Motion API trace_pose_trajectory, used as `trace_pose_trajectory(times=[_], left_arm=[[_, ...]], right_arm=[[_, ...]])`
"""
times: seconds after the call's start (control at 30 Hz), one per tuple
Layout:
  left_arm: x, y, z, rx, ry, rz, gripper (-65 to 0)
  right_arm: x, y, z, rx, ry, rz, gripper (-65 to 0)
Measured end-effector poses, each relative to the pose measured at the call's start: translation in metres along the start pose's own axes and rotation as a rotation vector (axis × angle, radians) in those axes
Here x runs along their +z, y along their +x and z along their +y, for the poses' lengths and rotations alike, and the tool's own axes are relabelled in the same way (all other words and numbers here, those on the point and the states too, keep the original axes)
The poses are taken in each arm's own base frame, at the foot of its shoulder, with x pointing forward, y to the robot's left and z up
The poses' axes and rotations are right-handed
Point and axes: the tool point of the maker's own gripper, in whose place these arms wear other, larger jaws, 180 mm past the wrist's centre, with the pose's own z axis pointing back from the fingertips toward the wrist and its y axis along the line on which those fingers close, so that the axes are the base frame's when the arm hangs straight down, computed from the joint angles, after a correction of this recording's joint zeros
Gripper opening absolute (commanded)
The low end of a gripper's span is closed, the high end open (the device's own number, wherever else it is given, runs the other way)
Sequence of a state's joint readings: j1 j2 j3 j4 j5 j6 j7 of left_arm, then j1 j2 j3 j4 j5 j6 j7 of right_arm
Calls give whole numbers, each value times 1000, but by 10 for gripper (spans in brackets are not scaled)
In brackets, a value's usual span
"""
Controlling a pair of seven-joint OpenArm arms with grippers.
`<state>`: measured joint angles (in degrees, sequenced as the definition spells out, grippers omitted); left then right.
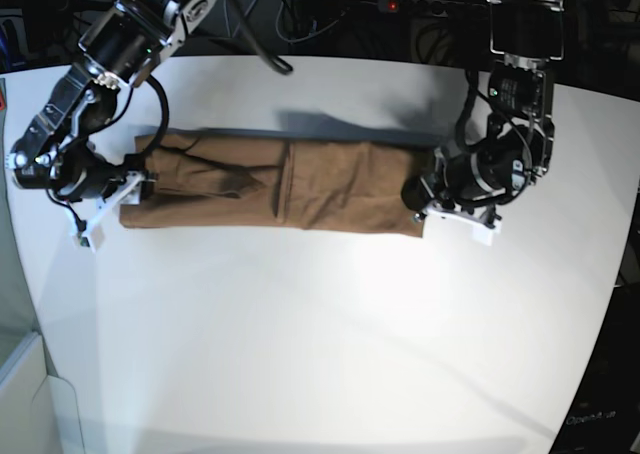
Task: Fold the T-shirt properly
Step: 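Release the strip end with the right gripper and regrasp it further out, then lift the strip end with the right gripper and fold it toward the left gripper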
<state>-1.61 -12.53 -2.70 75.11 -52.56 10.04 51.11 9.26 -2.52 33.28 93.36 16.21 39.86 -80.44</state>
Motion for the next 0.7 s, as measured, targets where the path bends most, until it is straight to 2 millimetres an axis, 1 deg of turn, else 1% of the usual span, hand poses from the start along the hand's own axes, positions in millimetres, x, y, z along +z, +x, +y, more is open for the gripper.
trace_pose_trajectory(times=[0.13, 0.47, 0.57, 0.63, 0.7], left_arm=[[0, 0, 0, 0, 0, 1, -628], [0, 0, 0, 1, 0, 0, -628], [0, 0, 0, 1, 0, 1, -628], [0, 0, 0, 1, 0, -1, -628], [0, 0, 0, 1, 0, 3, -628]], right_arm=[[0, 5, 5, -3, 28, -25, -287], [-1, 4, 6, -5, 32, -23, -287], [1, 2, -2, -1, 17, -14, -287], [-7, -6, -5, -12, 33, 17, -287], [-18, -20, -5, -31, 62, 73, -287]])
